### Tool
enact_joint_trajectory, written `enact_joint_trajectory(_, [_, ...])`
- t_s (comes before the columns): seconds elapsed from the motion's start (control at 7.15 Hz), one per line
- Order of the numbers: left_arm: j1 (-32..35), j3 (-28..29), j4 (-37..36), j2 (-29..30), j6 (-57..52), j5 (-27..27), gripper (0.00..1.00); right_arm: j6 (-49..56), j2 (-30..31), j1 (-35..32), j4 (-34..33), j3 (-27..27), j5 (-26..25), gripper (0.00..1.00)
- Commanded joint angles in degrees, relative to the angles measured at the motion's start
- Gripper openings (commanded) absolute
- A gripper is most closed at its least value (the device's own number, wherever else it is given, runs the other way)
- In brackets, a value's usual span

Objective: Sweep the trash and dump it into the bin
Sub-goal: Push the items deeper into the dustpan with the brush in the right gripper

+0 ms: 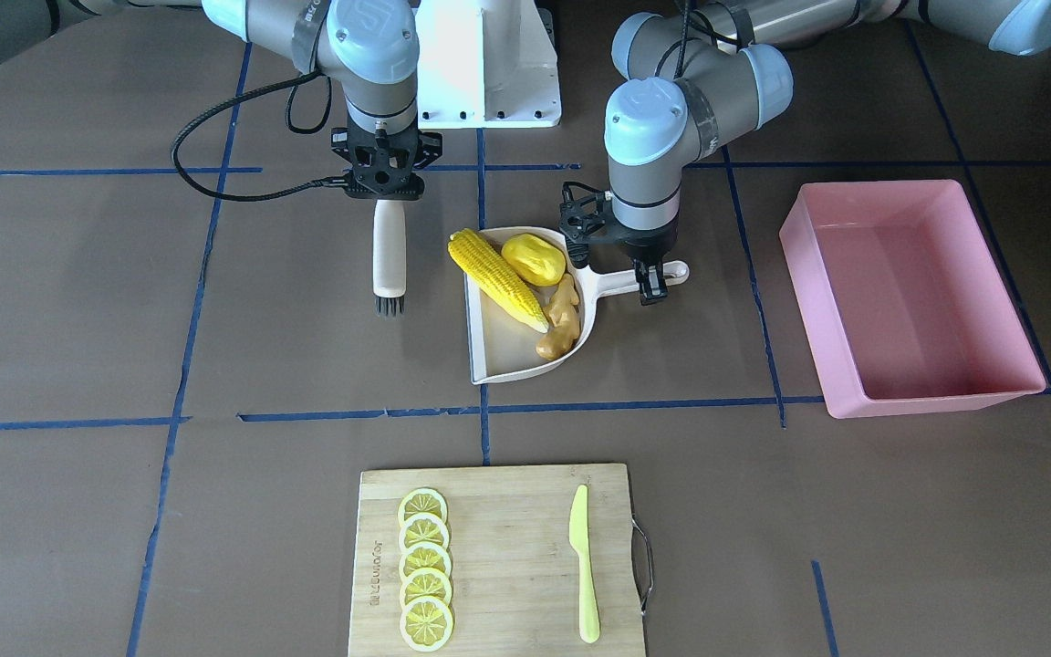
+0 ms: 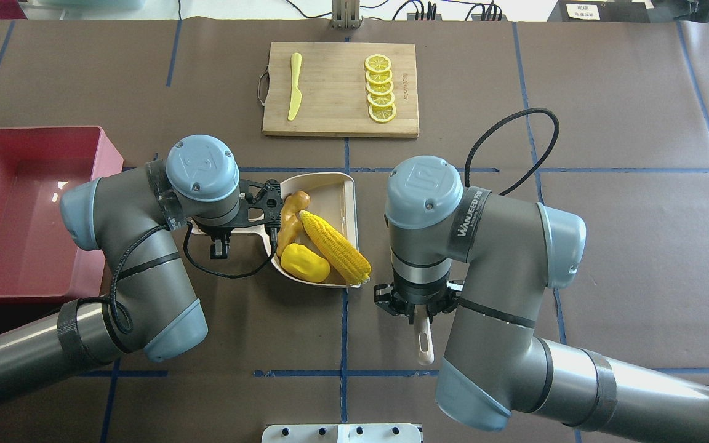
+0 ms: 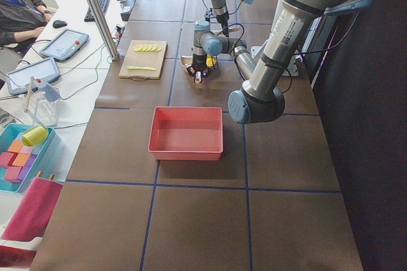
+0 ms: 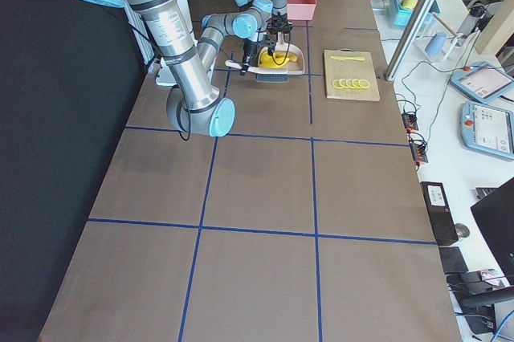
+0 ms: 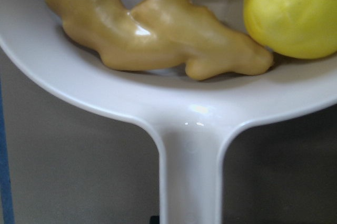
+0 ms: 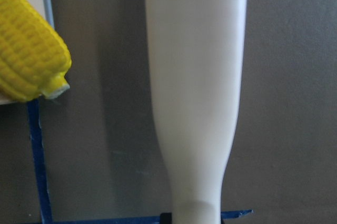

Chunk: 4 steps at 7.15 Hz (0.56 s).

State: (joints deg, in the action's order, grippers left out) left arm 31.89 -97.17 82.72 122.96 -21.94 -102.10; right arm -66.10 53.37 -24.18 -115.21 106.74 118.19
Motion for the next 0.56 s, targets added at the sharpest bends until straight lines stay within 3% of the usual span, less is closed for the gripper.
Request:
enact_joint_trajectory(0.0, [0.0, -0.1, 0.1, 0.0, 0.0, -0.1, 0.0, 0.0, -0.5, 1.4, -0.1, -0.8, -1.5, 0.0])
enact_joint_trajectory(0.14, [0.0, -0.2, 0.1, 0.0, 0.0, -0.1, 0.0, 0.2, -1.9, 1.5, 0.1, -1.7, -2.2, 0.0])
enact_joint_trajectory(0.42, [0.0, -0.4, 0.1, 0.0, 0.0, -0.1, 0.0, 2.5, -6.7, 1.4, 0.6, -9.2, -3.0, 0.0])
